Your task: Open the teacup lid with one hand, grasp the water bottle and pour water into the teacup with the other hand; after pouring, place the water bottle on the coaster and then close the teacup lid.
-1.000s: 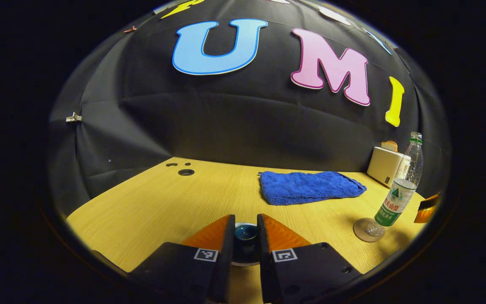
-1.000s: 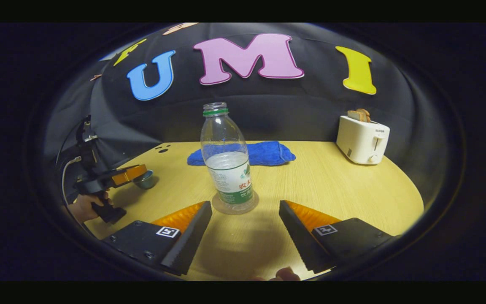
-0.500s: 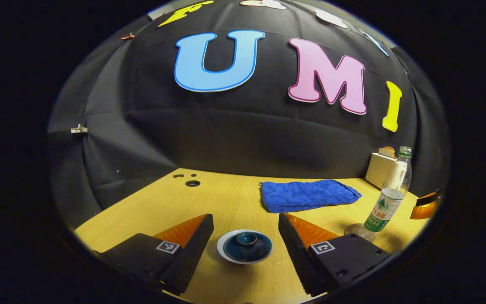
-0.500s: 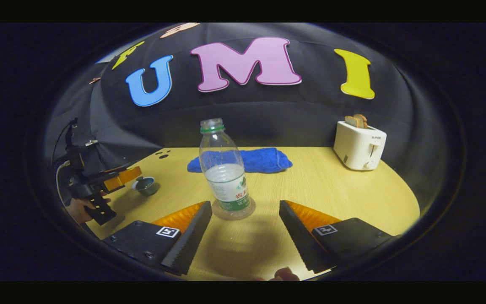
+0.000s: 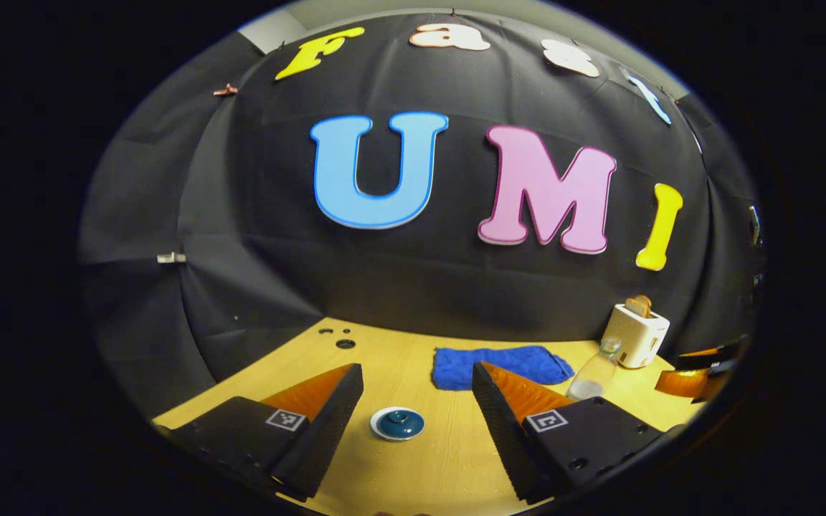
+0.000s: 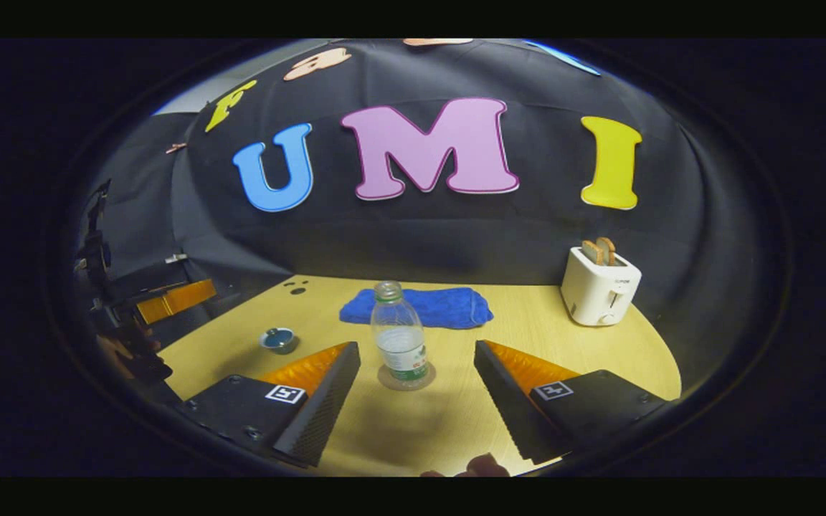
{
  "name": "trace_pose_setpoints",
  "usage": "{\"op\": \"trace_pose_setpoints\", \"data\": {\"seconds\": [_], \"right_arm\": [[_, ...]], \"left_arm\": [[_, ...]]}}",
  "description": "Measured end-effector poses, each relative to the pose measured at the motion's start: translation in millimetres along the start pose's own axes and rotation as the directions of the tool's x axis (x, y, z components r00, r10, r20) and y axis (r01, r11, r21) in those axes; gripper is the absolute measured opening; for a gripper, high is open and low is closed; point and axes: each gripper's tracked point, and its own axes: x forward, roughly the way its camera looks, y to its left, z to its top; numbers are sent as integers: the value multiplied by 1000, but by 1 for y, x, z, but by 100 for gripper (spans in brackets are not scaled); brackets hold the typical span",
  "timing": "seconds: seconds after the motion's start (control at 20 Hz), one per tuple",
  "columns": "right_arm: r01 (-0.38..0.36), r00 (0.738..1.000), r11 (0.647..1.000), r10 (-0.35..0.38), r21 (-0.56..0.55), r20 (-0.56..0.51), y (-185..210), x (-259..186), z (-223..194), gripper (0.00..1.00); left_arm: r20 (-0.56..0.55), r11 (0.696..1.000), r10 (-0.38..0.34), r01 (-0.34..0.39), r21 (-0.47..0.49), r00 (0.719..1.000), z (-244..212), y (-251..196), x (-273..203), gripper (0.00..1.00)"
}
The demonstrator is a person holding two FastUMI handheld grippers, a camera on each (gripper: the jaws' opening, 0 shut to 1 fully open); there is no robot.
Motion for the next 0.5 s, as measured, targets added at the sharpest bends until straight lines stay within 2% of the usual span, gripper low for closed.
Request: {"op": "trace_pose_setpoints", "data": {"seconds": [0.3,0.5], "right_arm": [[-18,999,999,20,-40,51,2,-33,41,99],[6,994,1000,-4,-17,110,-6,-53,68,99]], "left_arm": [[80,999,-35,36,-14,996,72,-30,-53,96],[102,999,-36,39,-32,994,90,-40,-87,95]]}}
